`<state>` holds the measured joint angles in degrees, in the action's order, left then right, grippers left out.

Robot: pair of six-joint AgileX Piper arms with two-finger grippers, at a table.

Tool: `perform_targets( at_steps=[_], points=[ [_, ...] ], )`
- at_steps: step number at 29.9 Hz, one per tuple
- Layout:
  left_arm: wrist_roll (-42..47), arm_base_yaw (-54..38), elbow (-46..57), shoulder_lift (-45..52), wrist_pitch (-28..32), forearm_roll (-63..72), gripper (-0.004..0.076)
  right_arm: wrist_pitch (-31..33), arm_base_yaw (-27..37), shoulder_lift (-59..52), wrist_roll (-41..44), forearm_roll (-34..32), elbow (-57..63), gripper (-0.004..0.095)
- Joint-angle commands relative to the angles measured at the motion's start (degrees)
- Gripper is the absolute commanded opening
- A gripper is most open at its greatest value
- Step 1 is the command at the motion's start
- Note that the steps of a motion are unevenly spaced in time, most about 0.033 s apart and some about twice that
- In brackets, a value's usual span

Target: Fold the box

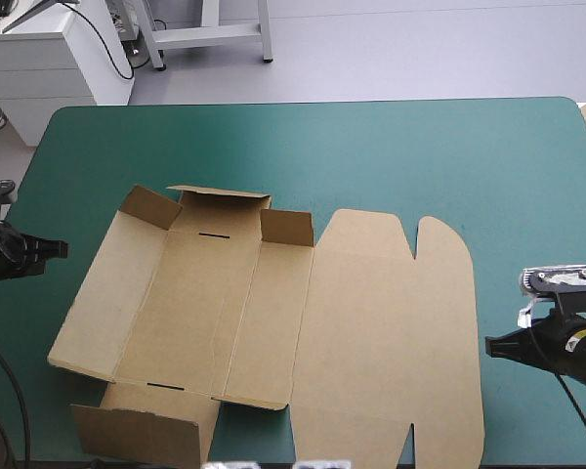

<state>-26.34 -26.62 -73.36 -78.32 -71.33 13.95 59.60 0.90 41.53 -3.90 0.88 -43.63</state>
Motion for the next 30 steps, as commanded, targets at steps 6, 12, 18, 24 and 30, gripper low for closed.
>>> perform_targets(
  at_steps=[6,12,18,24,30],
  points=[
    [-2.03,-0.15,-1.78,-0.08,-2.58,-1.32,-0.0001,-3.52,0.38,-0.2,-0.92,-0.02,-1.5,-0.0021],
    [0.6,-0.15,-1.05,-0.61,-2.58,-3.62,0.0243,-4.01,0.38,-0.2,-1.03,-0.02,-1.5,-0.0021],
    [2.28,-0.15,0.34,-1.8,-2.58,-0.03,0.0415,-4.29,0.38,-0.2,-1.03,-0.02,-1.5,-0.0021],
    [-6.21,-0.15,6.54,-1.8,-2.58,4.14,0.0415,-4.41,0.38,-0.2,-2.69,-0.02,-1.5,-0.0021],
    [-10.15,-0.15,10.13,-1.84,-2.58,1.55,0.0415,-4.08,0.38,-0.2,-3.13,-0.02,-1.5,-0.0021]
  ],
)
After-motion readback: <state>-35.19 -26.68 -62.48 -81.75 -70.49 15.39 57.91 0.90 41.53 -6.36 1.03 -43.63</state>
